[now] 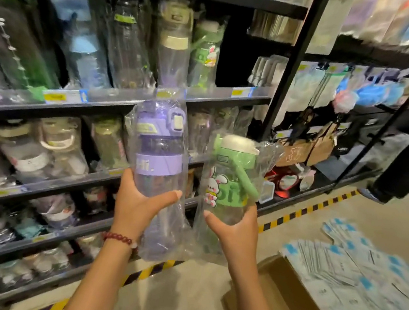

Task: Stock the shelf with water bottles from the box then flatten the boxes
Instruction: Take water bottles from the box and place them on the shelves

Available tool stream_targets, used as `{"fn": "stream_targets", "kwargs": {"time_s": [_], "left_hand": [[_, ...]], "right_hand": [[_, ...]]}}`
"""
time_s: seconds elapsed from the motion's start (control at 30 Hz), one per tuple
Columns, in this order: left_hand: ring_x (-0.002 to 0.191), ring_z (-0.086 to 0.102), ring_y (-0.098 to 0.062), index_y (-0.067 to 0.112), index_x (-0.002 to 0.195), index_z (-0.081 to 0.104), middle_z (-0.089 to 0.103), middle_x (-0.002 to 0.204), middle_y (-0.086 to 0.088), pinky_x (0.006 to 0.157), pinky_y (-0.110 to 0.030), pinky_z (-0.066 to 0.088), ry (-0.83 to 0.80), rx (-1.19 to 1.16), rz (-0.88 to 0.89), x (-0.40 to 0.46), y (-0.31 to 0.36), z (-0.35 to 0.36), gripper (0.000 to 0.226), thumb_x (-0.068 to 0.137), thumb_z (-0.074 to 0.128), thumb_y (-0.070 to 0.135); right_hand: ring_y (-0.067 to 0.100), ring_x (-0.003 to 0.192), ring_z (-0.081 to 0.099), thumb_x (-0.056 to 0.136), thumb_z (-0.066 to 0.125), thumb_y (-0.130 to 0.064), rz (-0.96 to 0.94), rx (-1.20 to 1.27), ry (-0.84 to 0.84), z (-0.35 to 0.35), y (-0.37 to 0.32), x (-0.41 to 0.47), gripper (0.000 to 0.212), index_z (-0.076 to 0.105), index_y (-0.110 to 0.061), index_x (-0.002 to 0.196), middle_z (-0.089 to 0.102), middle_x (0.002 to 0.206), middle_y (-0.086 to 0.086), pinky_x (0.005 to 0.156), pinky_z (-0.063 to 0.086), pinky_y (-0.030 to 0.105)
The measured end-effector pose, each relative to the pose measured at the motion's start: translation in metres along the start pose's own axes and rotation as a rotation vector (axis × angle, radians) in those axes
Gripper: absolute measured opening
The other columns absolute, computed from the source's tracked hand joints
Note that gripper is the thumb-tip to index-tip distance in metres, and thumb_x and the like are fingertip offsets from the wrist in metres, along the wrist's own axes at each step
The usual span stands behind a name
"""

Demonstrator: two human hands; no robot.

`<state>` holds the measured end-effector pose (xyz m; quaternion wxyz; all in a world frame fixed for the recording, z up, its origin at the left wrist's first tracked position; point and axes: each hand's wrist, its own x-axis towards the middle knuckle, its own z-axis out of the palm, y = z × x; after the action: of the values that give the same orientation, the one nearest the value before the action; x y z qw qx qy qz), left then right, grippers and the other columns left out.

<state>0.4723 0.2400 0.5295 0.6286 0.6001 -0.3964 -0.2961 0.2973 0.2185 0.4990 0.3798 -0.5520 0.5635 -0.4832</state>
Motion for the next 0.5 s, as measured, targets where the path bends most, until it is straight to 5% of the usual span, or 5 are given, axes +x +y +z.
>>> {"fn": "stream_targets", "kwargs": {"time_s": [0.13,0.27,0.5], "left_hand": [[0.077,0.059,0.016,0.023,0.113,0.047,0.06,0.102,0.015,0.065,-0.014,0.044,-0.015,-0.028,-0.016,0.015,-0.005,0.046,0.077,0.044,0.082,0.025],[0.083,0.059,0.01,0.021,0.114,0.047,0.059,0.103,0.013,0.064,-0.013,0.043,-0.005,0.007,-0.03,0.036,-0.013,0.077,0.079,0.044,0.085,0.023],[0.084,0.055,0.006,0.024,0.113,0.044,0.055,0.098,0.018,0.063,-0.012,0.041,-0.016,0.029,-0.022,0.097,-0.024,0.13,0.079,0.049,0.091,0.014]], "right_hand": [[0.016,0.121,0.05,0.045,0.076,-0.052,0.021,-0.019,0.007,-0.023,0.016,0.036,0.099,0.041,-0.025,0.134,0.053,0.13,-0.005,0.101,0.043,0.042],[0.01,0.113,0.051,0.049,0.077,-0.043,0.068,0.017,0.006,-0.032,0.029,0.068,0.083,0.037,-0.036,0.122,0.052,0.118,-0.013,0.093,0.043,0.028],[0.012,0.117,0.052,0.041,0.073,-0.056,0.083,0.009,0.017,-0.022,0.045,0.144,0.097,0.041,-0.031,0.129,0.054,0.126,-0.009,0.099,0.046,0.038]]}}
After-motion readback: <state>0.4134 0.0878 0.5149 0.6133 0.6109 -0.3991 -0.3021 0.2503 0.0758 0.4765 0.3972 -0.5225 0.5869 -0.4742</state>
